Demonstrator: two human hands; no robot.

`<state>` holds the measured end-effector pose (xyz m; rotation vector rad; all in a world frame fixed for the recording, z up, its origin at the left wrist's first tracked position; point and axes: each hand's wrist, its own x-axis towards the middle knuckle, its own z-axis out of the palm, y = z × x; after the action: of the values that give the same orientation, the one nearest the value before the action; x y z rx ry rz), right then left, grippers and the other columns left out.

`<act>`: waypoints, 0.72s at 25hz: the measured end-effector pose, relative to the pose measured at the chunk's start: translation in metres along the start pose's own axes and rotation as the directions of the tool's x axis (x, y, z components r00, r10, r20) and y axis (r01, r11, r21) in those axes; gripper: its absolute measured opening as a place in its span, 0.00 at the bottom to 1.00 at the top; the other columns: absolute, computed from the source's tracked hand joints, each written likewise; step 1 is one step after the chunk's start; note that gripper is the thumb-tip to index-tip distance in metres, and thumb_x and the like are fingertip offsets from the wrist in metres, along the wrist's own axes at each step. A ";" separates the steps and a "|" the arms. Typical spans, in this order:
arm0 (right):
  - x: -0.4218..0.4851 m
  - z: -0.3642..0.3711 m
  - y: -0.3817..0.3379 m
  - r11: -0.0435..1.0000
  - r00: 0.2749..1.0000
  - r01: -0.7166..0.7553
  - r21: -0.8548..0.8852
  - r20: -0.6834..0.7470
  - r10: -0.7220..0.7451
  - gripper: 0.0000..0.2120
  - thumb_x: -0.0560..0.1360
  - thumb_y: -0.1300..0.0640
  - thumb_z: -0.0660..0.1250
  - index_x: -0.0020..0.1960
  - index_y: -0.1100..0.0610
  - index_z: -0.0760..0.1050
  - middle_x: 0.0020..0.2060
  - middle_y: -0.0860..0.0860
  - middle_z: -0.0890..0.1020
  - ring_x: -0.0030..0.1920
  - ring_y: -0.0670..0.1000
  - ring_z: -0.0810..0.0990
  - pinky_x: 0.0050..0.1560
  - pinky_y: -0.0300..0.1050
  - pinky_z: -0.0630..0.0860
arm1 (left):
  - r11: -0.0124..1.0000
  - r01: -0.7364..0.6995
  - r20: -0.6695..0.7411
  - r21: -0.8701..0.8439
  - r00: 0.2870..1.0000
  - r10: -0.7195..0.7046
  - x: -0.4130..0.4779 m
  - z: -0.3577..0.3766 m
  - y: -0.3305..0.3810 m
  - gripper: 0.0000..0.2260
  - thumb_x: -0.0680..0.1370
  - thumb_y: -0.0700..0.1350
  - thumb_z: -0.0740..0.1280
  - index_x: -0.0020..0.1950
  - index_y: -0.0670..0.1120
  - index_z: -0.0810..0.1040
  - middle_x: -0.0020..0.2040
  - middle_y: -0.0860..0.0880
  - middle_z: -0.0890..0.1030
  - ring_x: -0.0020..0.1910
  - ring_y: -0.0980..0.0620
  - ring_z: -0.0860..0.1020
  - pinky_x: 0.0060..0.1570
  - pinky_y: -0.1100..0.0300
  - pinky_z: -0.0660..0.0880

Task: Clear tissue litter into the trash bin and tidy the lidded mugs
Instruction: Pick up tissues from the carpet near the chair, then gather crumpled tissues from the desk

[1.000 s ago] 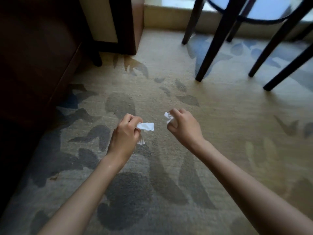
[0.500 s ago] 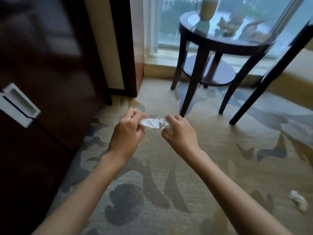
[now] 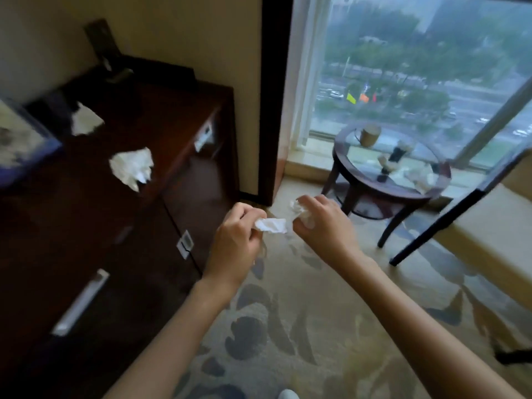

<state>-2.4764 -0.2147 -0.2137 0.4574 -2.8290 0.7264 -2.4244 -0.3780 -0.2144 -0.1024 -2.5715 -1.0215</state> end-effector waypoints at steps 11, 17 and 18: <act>0.157 0.012 -0.133 0.927 0.894 0.376 0.016 0.256 -0.367 0.17 0.73 0.50 0.64 0.61 0.52 0.71 0.53 0.53 0.78 0.53 0.55 0.75 0.43 0.46 0.71 | 0.876 0.442 -0.173 0.192 0.894 -0.413 0.079 -0.137 -0.079 0.09 0.74 0.36 0.64 0.53 0.42 0.78 0.54 0.44 0.74 0.48 0.45 0.76 0.44 0.55 0.73; 0.253 0.095 -0.196 0.877 0.804 0.476 0.070 0.369 -0.466 0.19 0.73 0.51 0.65 0.63 0.51 0.70 0.56 0.53 0.77 0.56 0.55 0.75 0.48 0.46 0.70 | 0.795 0.581 -0.172 0.174 0.813 -0.556 0.118 -0.161 -0.176 0.11 0.74 0.37 0.66 0.56 0.44 0.76 0.56 0.48 0.73 0.51 0.49 0.76 0.50 0.56 0.76; 0.272 0.106 -0.207 0.871 0.793 0.485 0.076 0.382 -0.475 0.19 0.73 0.51 0.65 0.64 0.52 0.70 0.56 0.53 0.76 0.57 0.55 0.75 0.49 0.47 0.72 | 0.787 0.592 -0.151 0.175 0.806 -0.573 0.125 -0.162 -0.189 0.11 0.74 0.38 0.65 0.57 0.44 0.76 0.58 0.48 0.72 0.51 0.49 0.76 0.51 0.56 0.76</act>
<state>-2.6710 -0.5072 -0.1465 1.3994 -2.8466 0.5317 -2.5282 -0.6348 -0.1828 0.8336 -2.6583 -0.8926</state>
